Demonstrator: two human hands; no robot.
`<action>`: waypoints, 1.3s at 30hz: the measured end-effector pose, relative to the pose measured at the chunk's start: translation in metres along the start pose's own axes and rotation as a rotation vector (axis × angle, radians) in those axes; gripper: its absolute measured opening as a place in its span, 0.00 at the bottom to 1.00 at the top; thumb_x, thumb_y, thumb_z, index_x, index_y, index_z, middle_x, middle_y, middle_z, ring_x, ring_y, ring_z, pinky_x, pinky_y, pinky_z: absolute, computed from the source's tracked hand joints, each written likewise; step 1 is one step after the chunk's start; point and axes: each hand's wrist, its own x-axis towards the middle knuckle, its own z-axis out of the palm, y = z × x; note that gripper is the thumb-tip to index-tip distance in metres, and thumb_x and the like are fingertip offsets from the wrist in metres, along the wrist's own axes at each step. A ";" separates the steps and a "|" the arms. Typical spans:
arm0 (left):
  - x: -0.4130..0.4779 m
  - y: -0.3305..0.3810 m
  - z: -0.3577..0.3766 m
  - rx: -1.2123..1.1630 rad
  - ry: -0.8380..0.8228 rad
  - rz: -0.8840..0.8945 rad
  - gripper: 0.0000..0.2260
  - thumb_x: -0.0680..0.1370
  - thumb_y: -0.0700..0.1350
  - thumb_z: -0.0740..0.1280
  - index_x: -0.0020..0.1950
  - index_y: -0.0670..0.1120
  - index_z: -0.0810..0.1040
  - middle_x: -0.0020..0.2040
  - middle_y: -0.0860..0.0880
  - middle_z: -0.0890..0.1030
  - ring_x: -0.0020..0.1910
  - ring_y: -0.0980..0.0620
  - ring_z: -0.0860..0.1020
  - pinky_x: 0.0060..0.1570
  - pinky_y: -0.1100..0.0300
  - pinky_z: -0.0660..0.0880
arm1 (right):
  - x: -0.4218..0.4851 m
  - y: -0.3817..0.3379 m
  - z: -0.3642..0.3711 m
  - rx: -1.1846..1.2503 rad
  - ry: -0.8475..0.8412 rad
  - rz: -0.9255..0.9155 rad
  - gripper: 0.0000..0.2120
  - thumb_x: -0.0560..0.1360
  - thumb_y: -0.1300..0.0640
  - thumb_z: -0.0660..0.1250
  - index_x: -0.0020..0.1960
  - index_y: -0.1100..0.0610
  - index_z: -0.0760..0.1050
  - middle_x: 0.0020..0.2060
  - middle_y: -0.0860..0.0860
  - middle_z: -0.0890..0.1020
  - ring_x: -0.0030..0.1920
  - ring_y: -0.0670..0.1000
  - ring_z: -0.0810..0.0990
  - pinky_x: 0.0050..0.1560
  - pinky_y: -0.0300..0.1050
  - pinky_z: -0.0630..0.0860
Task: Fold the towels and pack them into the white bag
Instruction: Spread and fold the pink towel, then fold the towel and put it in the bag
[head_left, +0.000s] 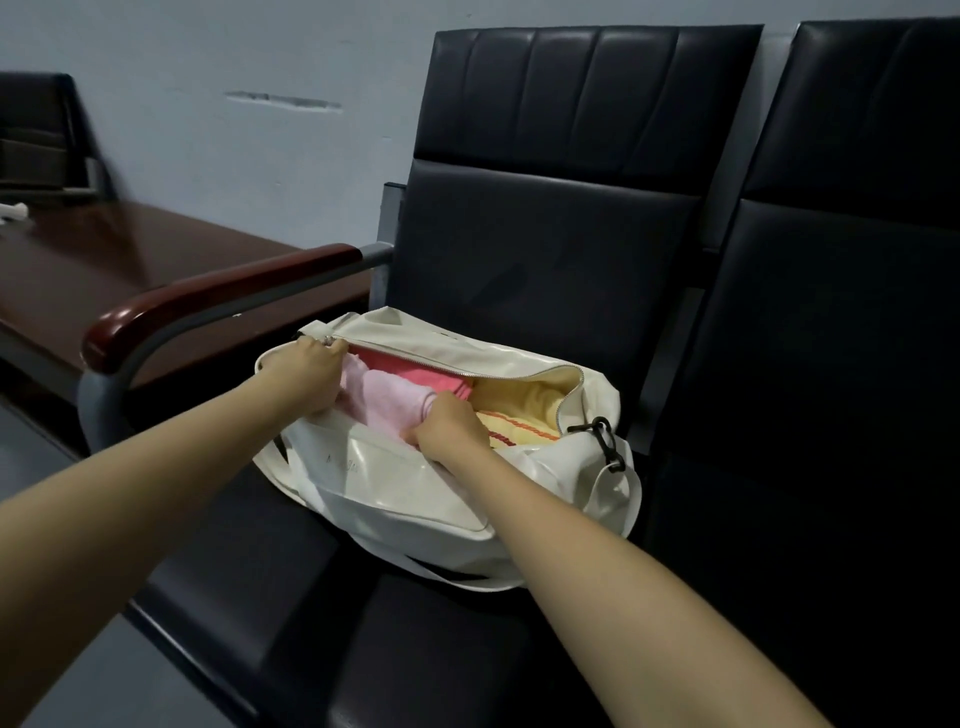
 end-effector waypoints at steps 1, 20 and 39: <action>0.001 0.001 -0.003 -0.019 -0.007 0.015 0.19 0.79 0.47 0.61 0.69 0.43 0.65 0.64 0.39 0.72 0.60 0.39 0.73 0.55 0.43 0.74 | 0.001 0.000 -0.001 -0.027 0.019 0.009 0.20 0.75 0.56 0.68 0.65 0.56 0.71 0.60 0.55 0.78 0.59 0.59 0.77 0.59 0.52 0.75; -0.063 0.063 -0.024 -0.138 0.169 0.148 0.12 0.77 0.38 0.61 0.58 0.43 0.79 0.57 0.45 0.78 0.58 0.45 0.75 0.53 0.55 0.71 | -0.047 0.032 -0.059 -0.360 0.034 -0.469 0.14 0.80 0.57 0.58 0.62 0.53 0.76 0.63 0.54 0.75 0.63 0.58 0.70 0.63 0.52 0.68; -0.258 0.403 -0.105 -0.584 -0.061 0.727 0.13 0.79 0.44 0.62 0.63 0.47 0.75 0.62 0.46 0.74 0.61 0.44 0.73 0.55 0.53 0.71 | -0.314 0.353 -0.287 -0.197 0.455 0.206 0.11 0.77 0.54 0.67 0.59 0.53 0.78 0.60 0.52 0.76 0.63 0.53 0.72 0.63 0.45 0.68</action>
